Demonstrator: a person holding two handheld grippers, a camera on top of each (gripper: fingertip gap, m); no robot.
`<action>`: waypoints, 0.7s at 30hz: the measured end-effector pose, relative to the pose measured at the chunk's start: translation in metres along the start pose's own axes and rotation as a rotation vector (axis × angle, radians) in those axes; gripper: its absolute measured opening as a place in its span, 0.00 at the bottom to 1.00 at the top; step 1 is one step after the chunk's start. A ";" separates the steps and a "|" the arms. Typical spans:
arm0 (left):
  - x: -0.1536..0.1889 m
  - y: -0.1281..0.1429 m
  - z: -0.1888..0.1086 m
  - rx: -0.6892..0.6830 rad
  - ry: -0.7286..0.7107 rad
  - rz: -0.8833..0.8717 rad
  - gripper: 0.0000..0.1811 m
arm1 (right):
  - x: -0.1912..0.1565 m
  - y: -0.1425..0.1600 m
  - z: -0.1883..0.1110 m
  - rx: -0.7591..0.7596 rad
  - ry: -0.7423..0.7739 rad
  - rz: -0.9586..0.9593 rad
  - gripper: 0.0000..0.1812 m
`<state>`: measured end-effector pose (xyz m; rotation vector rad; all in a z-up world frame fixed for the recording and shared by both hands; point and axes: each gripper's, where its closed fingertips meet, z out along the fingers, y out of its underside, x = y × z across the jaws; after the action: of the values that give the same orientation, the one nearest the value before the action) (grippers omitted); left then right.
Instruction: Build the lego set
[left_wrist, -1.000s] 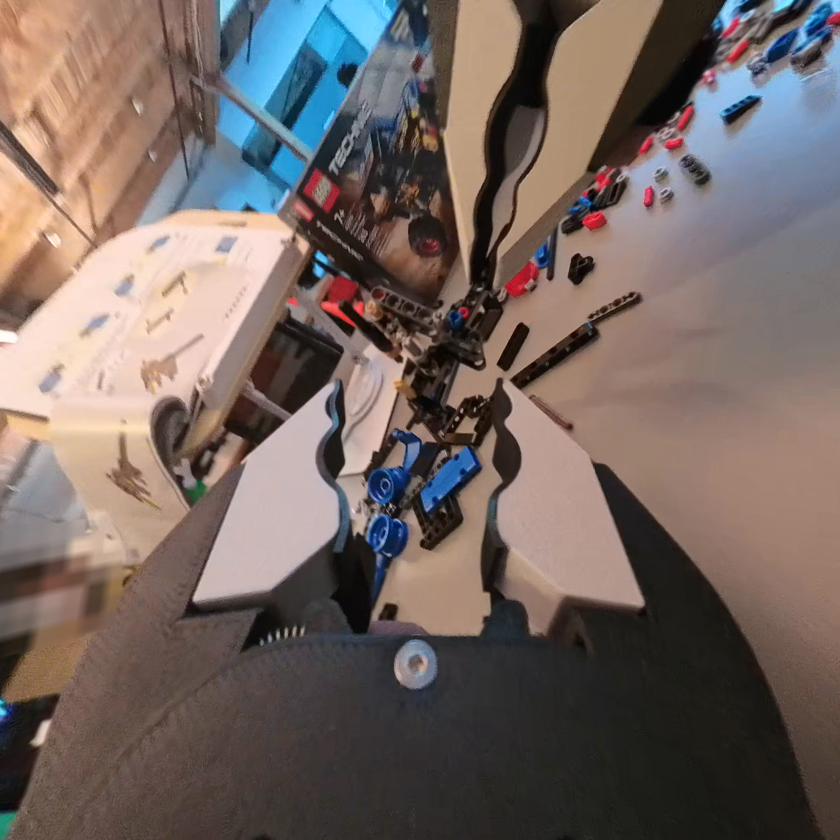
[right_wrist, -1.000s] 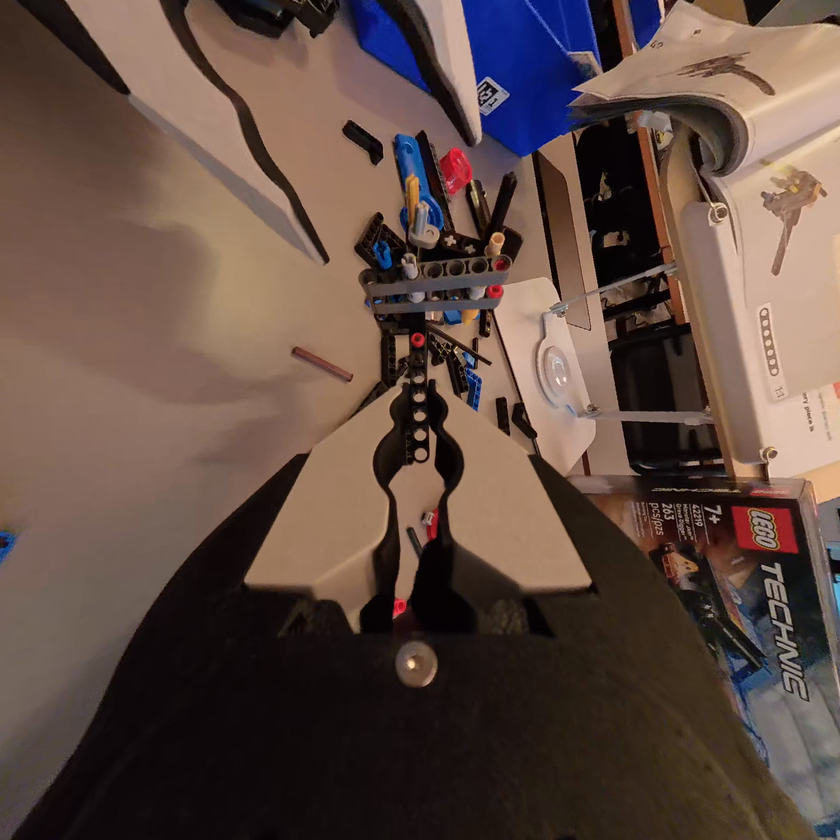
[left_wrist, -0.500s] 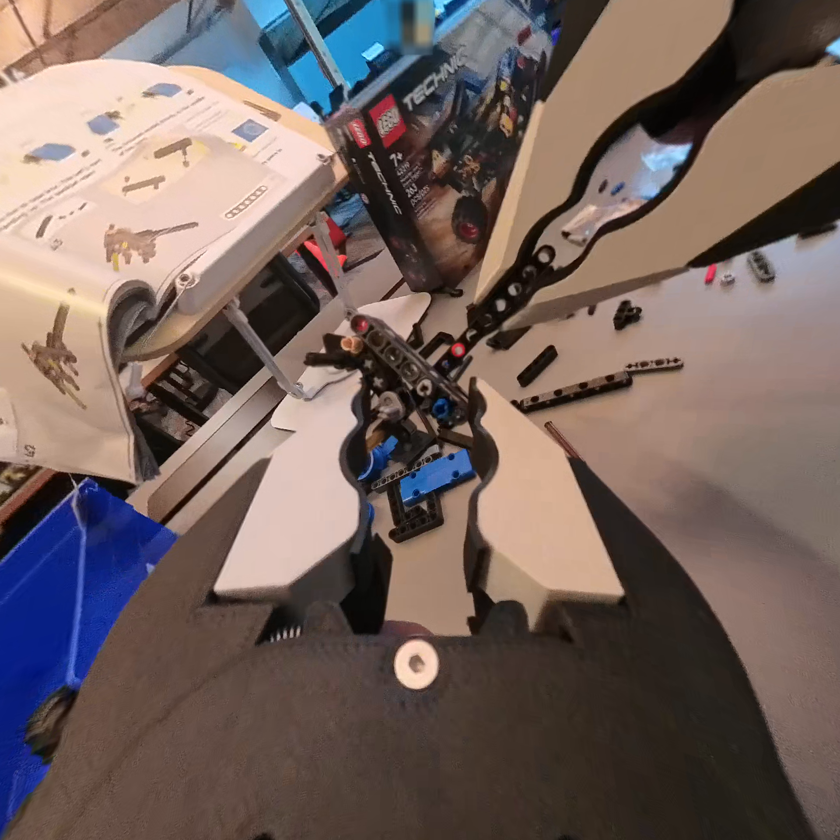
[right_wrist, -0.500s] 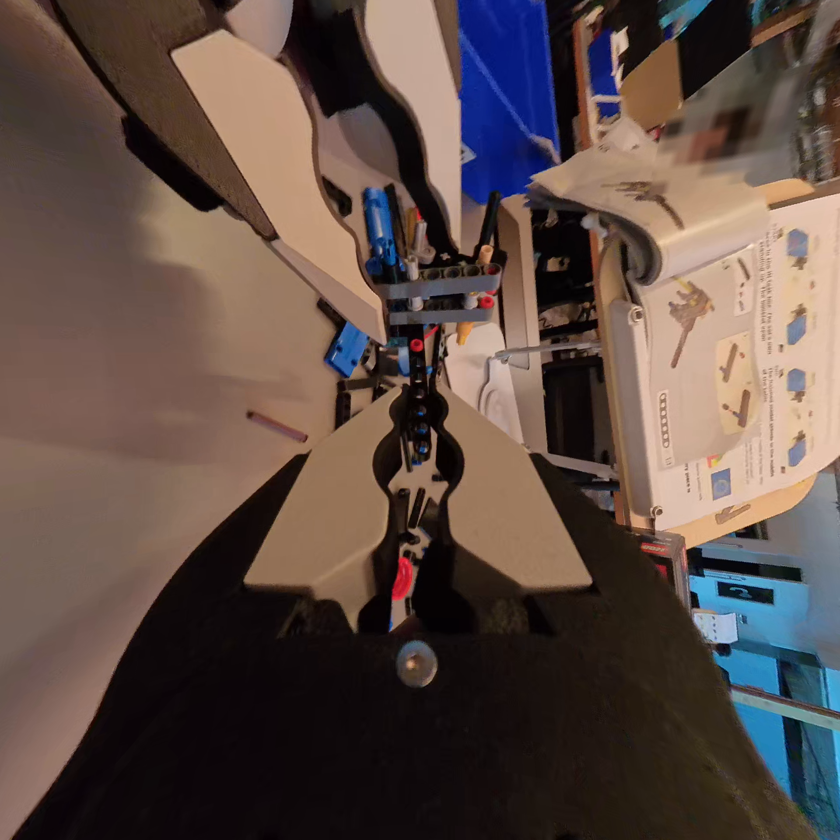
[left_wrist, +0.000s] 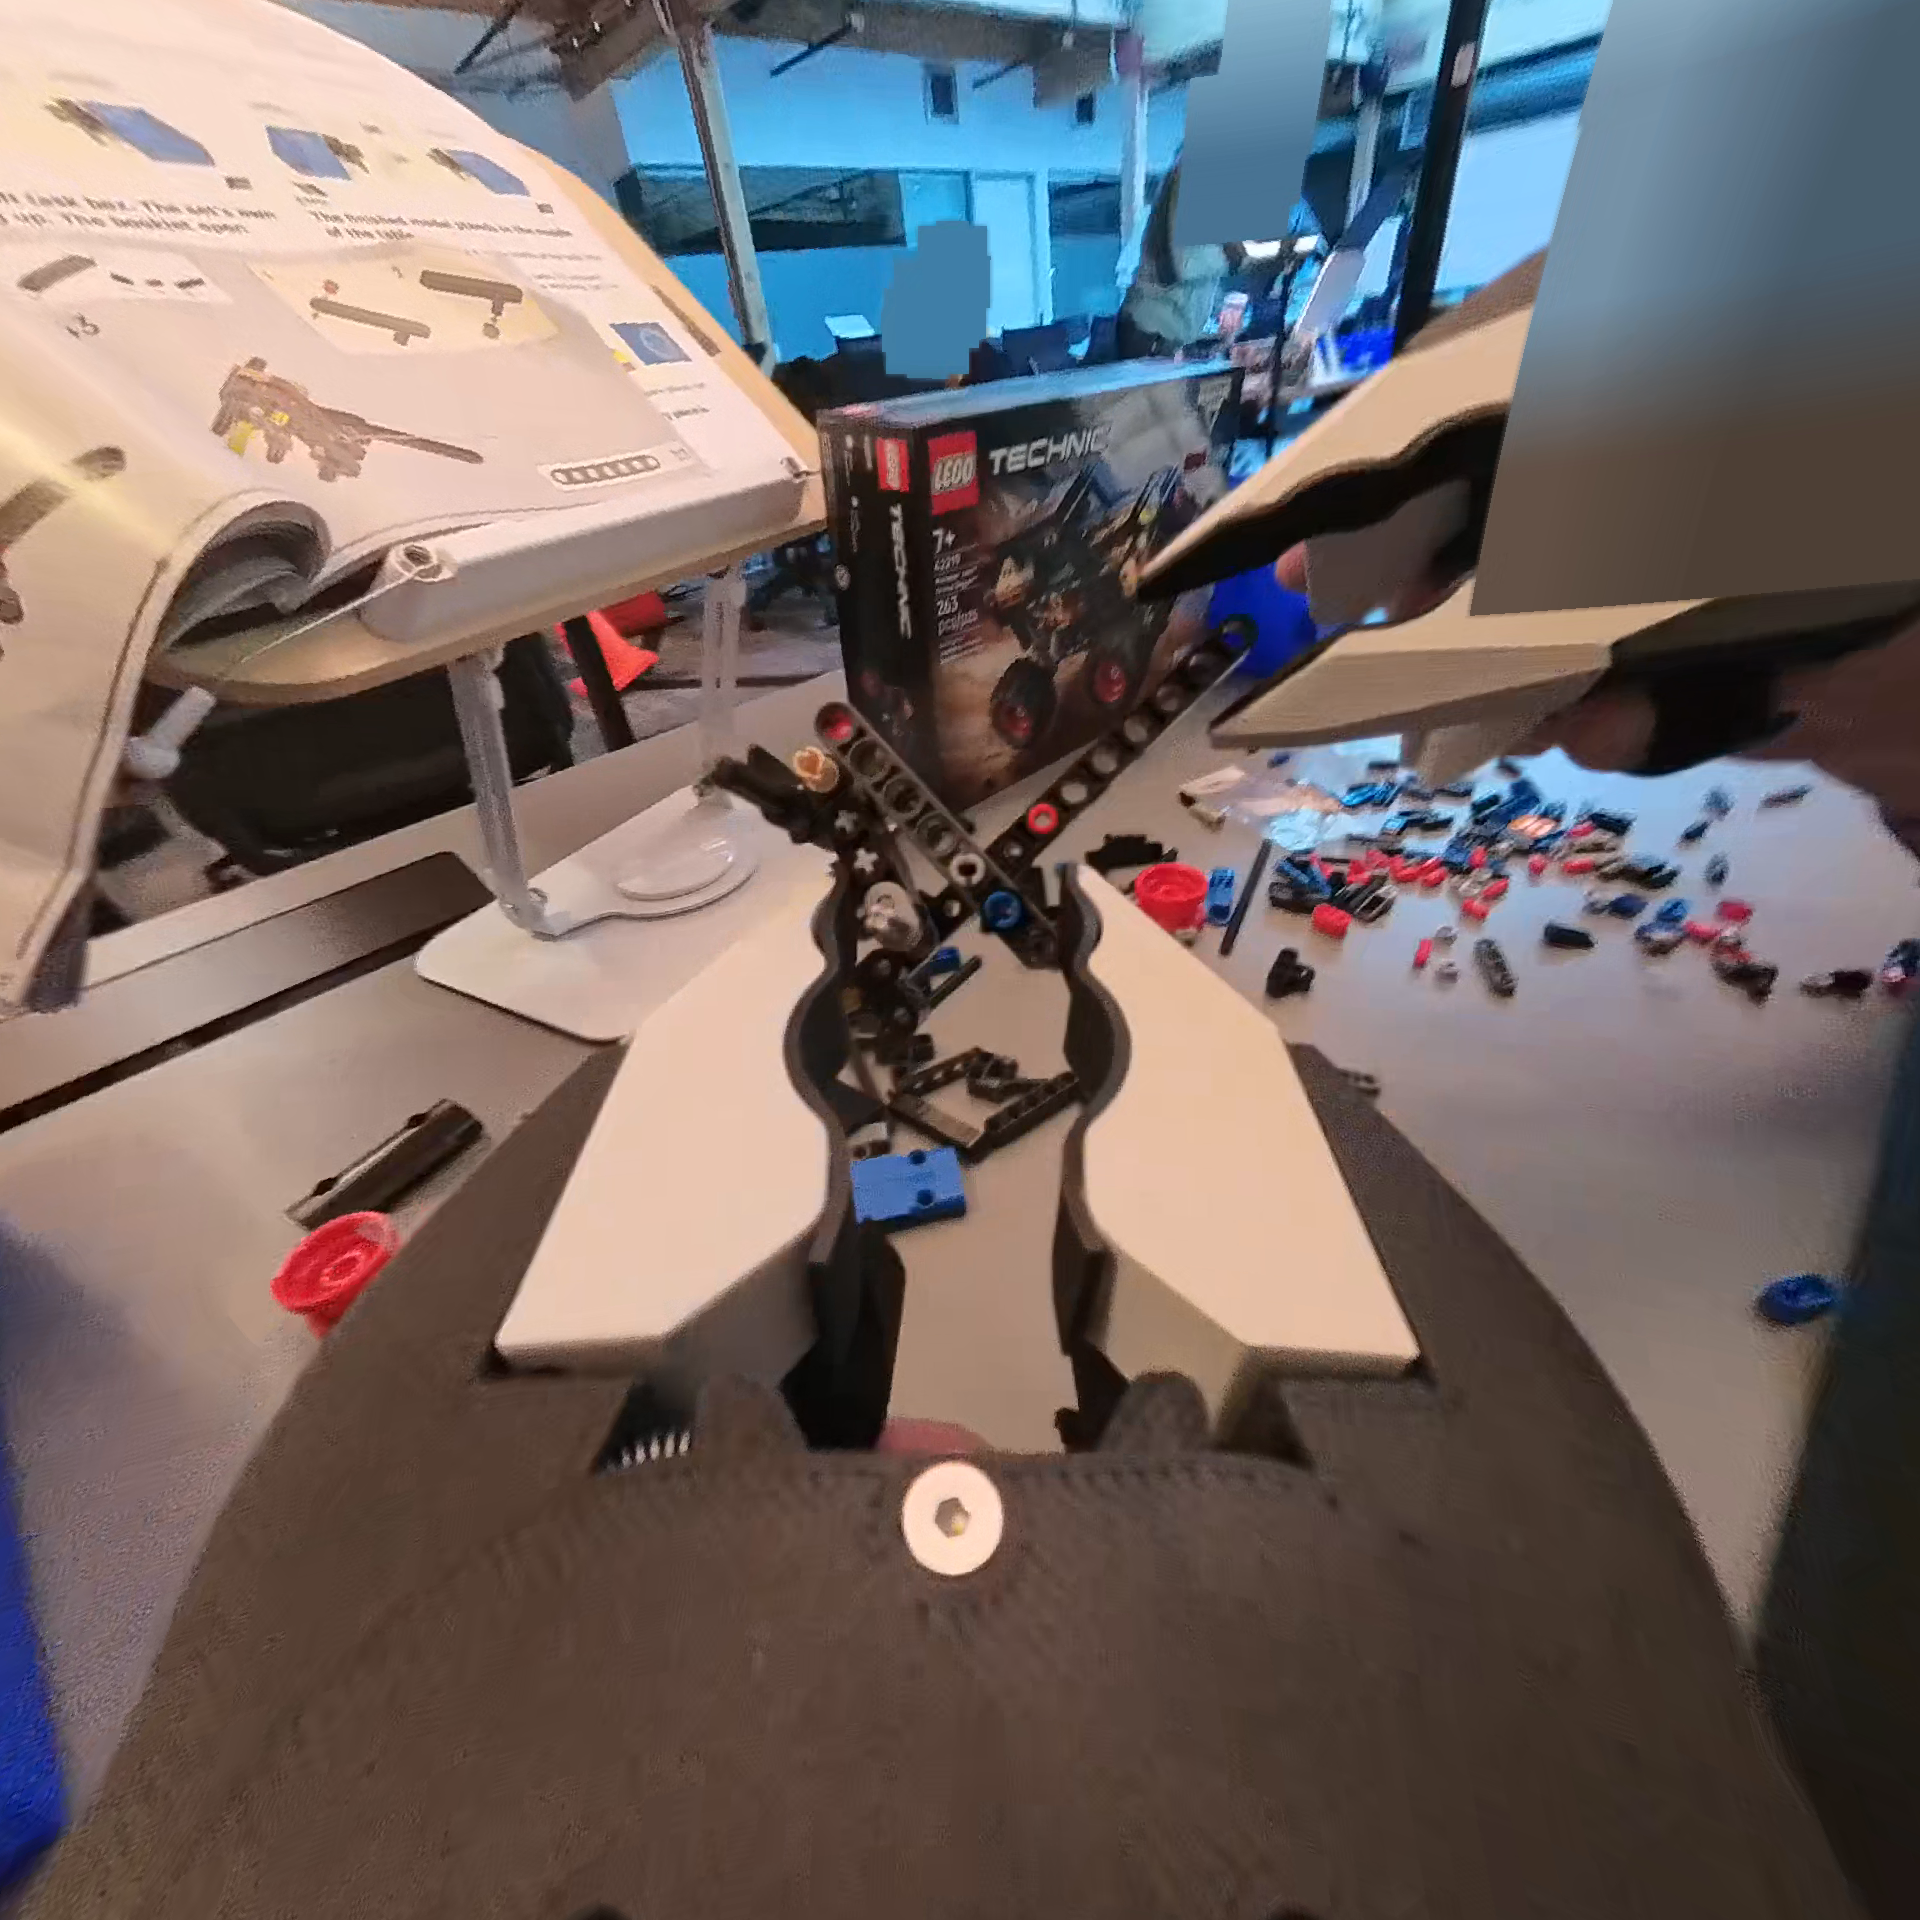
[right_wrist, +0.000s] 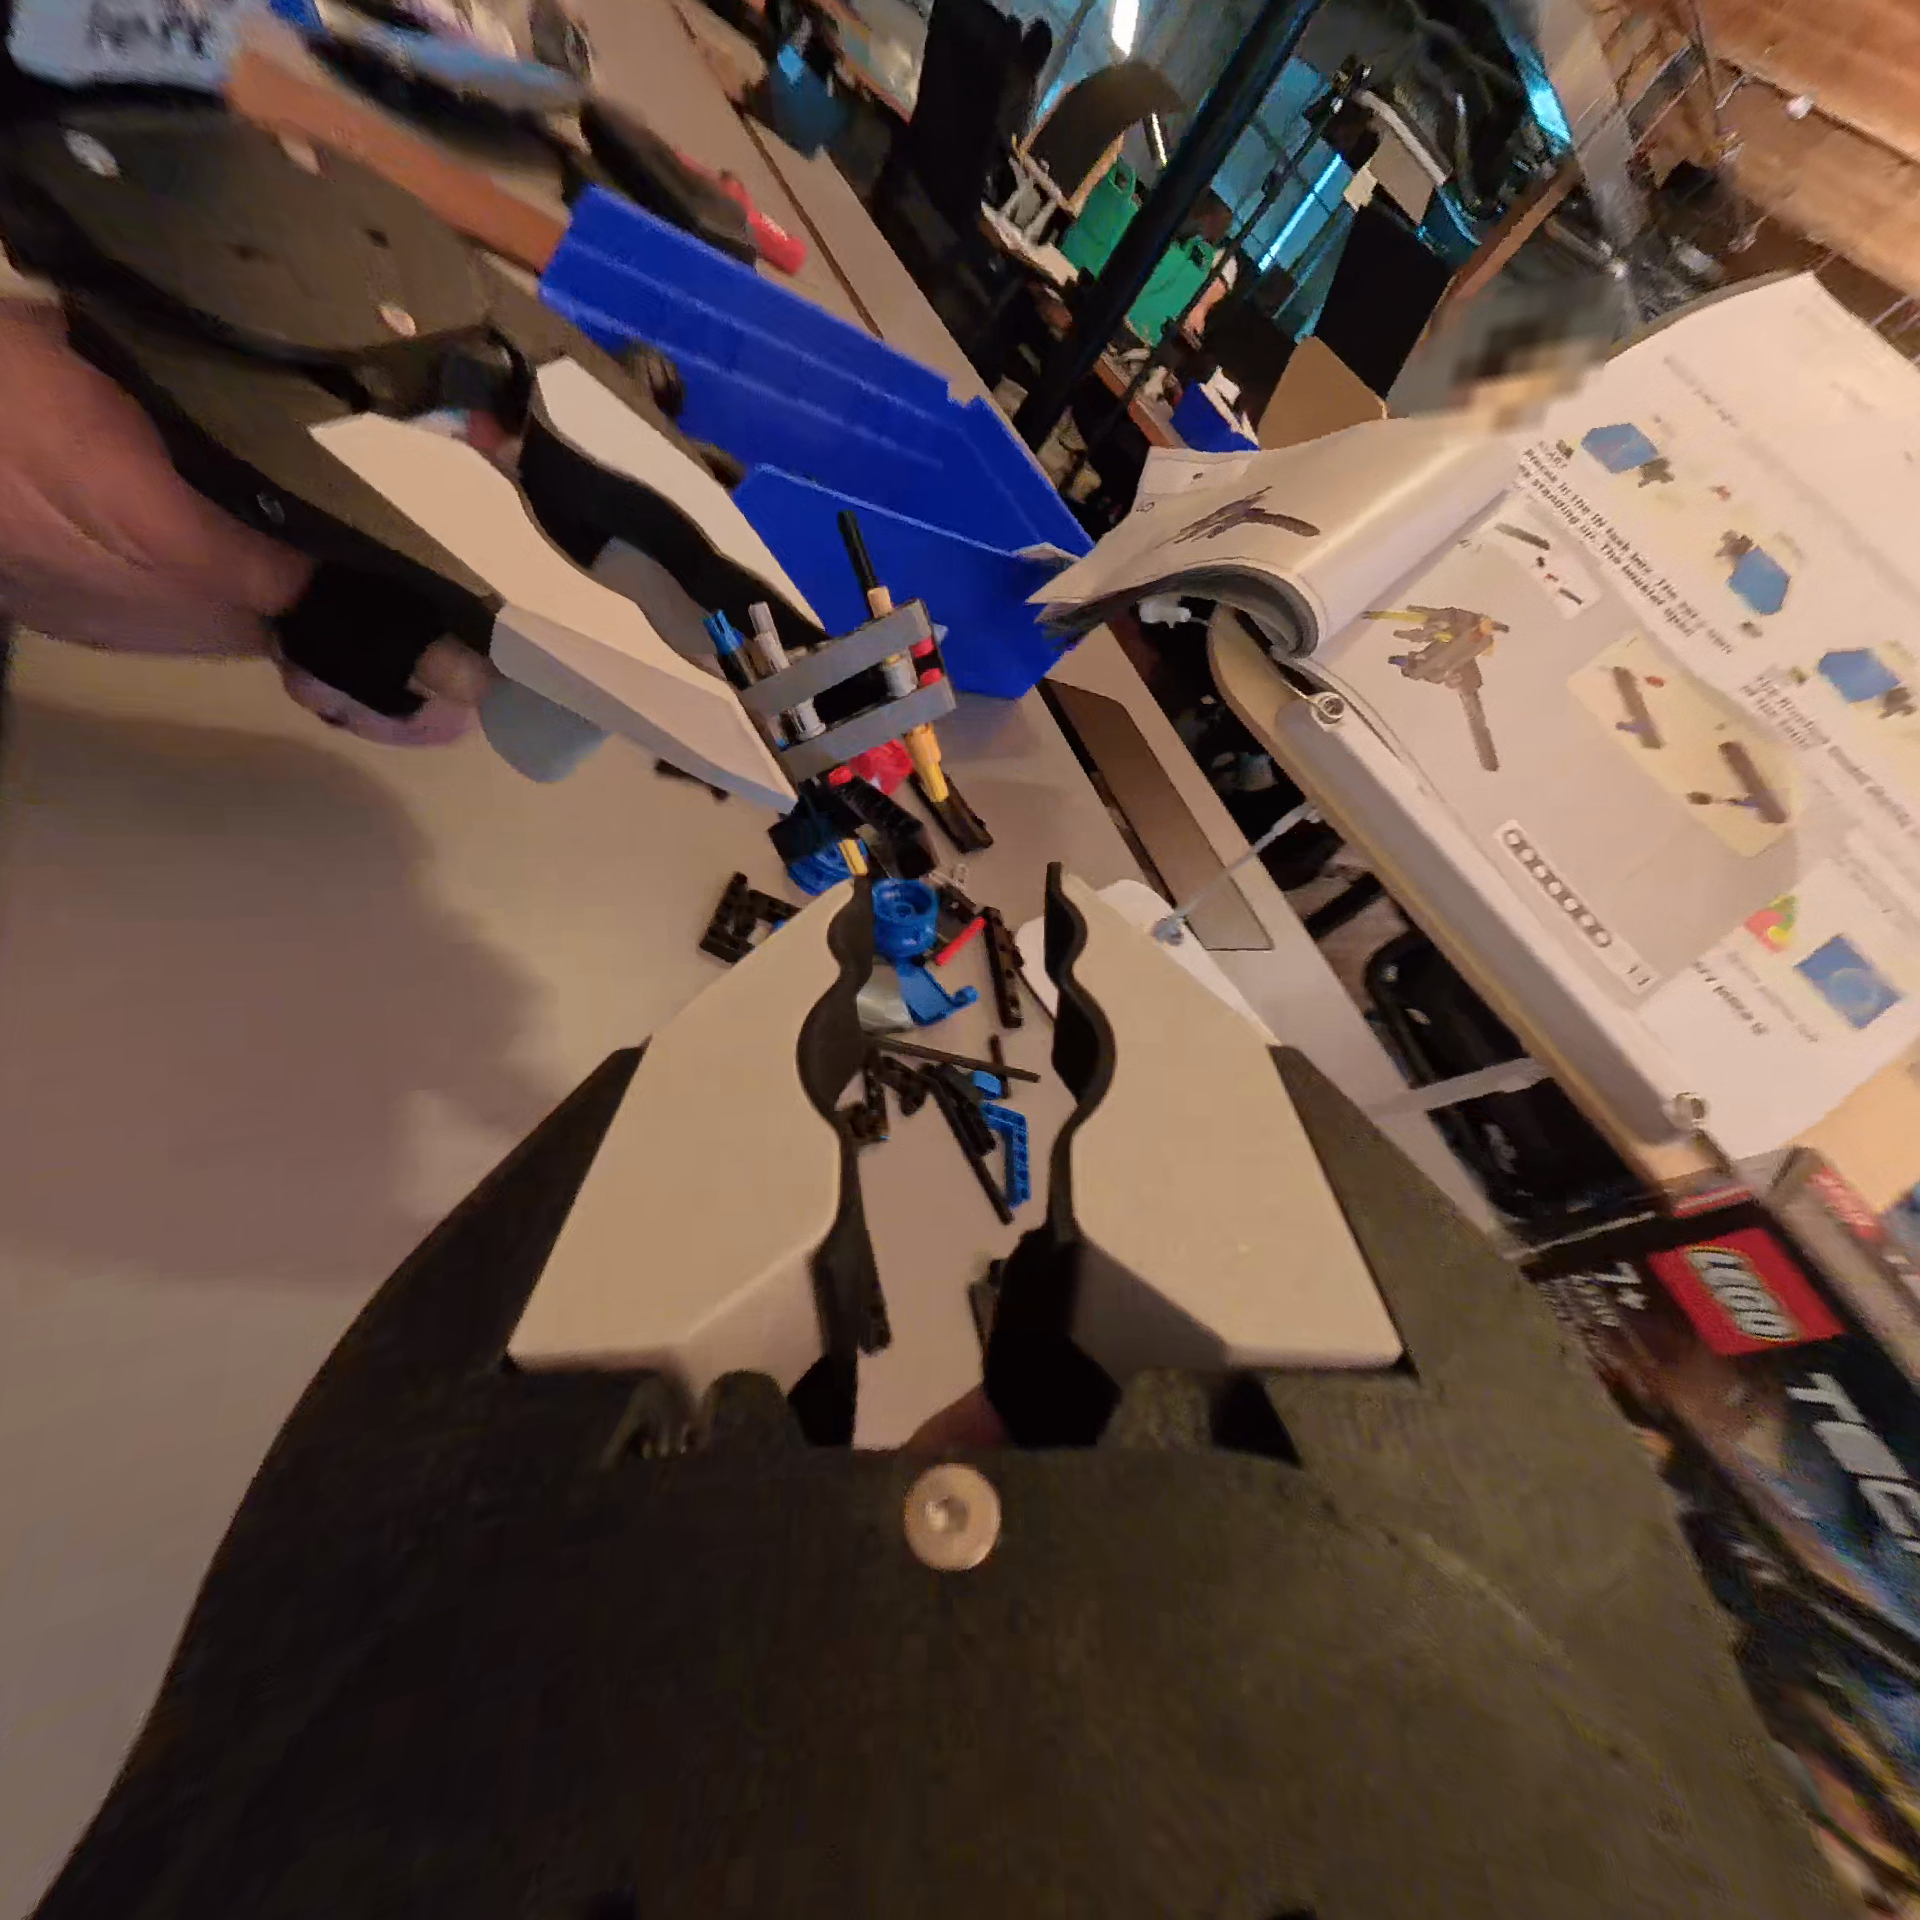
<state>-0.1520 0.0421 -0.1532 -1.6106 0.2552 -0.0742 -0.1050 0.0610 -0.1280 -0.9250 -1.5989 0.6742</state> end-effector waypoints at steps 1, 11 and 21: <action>0.001 -0.002 0.000 0.013 0.018 -0.024 0.19 | -0.001 -0.001 -0.001 0.020 -0.018 0.036 0.16; 0.012 -0.012 -0.003 0.094 0.118 -0.078 0.19 | -0.014 -0.016 -0.007 0.115 -0.092 0.069 0.12; 0.021 -0.010 -0.001 0.102 0.209 -0.156 0.22 | -0.027 -0.029 -0.011 0.171 -0.109 -0.006 0.03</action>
<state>-0.1311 0.0373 -0.1454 -1.5199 0.2815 -0.3710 -0.0983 0.0225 -0.1163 -0.7692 -1.6108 0.8555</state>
